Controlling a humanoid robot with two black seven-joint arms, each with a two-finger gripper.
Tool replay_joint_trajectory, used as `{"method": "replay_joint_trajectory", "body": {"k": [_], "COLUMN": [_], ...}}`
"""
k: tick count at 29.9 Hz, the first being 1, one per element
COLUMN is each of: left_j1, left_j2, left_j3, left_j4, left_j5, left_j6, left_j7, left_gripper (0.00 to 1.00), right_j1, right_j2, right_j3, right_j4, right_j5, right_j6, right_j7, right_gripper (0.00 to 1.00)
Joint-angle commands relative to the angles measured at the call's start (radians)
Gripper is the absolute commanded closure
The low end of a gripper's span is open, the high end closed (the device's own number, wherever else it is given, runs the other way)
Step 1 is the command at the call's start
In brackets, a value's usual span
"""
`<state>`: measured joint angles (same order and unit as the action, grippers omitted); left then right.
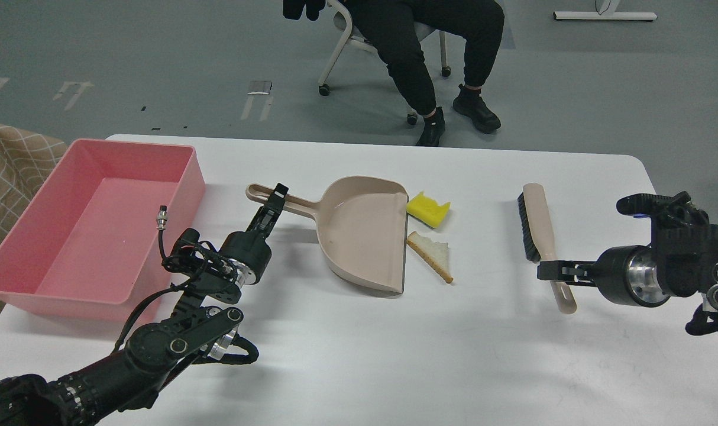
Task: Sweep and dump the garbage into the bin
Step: 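Lower the right gripper to the wooden brush handle, then grasp the brush handle with the right gripper and lift it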
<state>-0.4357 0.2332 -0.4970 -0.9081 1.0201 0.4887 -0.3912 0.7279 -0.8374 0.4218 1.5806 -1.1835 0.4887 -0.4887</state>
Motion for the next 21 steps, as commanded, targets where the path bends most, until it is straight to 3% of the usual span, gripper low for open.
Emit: {"method": "replay_joint_trajectory", "body": {"k": [1,4,15,21], "left_j1": [0.000,0.002,0.002,0.002], "left_j2": [0.000,0.000,0.003,0.003], "left_j3": [0.000,0.000,0.000,0.000], "left_j4": [0.000,0.000,0.000,0.000], "left_j5": [0.000,0.000,0.000,0.000], "left_j6": [0.000,0.000,0.000,0.000], "left_j7": [0.000,0.000,-0.001,-0.001], "left_gripper": [1.00,1.00,1.00,1.00], "right_j1": [0.001,-0.001,0.001,-0.001], "right_j2": [0.014,0.023,0.023,0.023], "right_j3": [0.000,0.000,-0.017,-0.020], "right_j4": [-0.007,-0.011,-0.011,-0.008], "right_j5": [0.001,0.001,0.004,0.010], "right_j6": [0.000,0.000,0.000,0.000], "right_j7": [0.000,0.000,0.000,0.000], "right_gripper": [0.29,0.35,0.41,0.49]}}
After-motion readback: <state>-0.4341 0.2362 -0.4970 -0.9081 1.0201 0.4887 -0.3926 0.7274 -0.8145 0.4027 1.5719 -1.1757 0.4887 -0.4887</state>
